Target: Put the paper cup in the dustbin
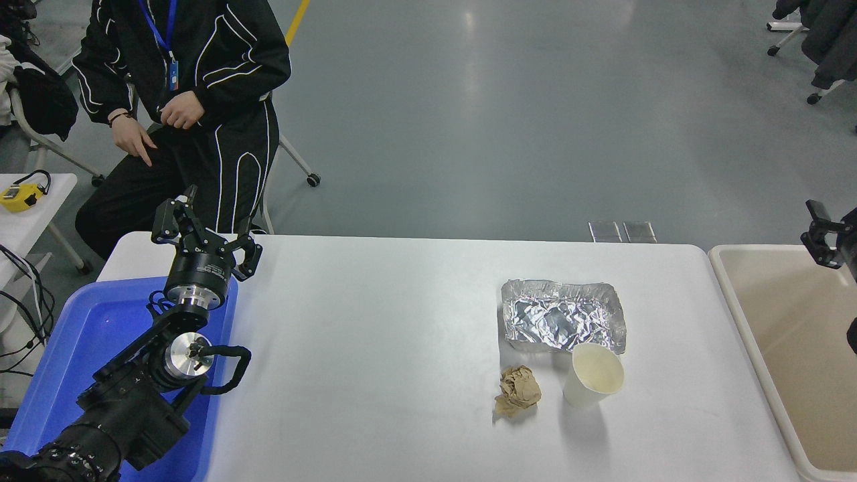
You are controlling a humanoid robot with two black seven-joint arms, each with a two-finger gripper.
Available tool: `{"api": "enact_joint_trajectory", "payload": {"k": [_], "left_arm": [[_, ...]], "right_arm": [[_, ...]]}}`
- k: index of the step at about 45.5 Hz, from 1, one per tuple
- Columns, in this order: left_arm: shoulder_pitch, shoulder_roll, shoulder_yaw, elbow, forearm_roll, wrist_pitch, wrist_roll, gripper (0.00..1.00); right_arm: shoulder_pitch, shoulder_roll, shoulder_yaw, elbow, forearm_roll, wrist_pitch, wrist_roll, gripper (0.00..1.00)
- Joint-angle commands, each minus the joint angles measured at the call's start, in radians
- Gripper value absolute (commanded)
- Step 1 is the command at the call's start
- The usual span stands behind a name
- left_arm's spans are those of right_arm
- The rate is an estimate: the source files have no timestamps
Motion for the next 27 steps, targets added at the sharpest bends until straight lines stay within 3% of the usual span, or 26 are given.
{"api": "enact_joint_trajectory", "payload": {"k": [1, 16, 22, 27], "left_arm": [[0.0, 0.0, 0.0, 0.0, 0.0, 0.0, 0.0, 1.0], [0.0, 0.0, 0.0, 0.0, 0.0, 0.0, 0.0, 1.0], [0.0, 0.0, 0.0, 0.0, 0.0, 0.0, 0.0, 1.0], [0.0, 0.0, 0.0, 0.0, 0.0, 0.0, 0.0, 1.0]], "right_arm": [[0.003, -0.008, -0.01, -0.032, 0.003, 0.008, 0.0, 0.99], [0.075, -0.009, -0.116, -0.033, -0.011, 0.012, -0.002, 0.99], [0.157, -0.023, -0.303, -0.032, -0.017, 0.014, -0.005, 0.99], [0.358, -0.075, -0.721, -0.035, -0.057, 0.015, -0.008, 0.99]]}}
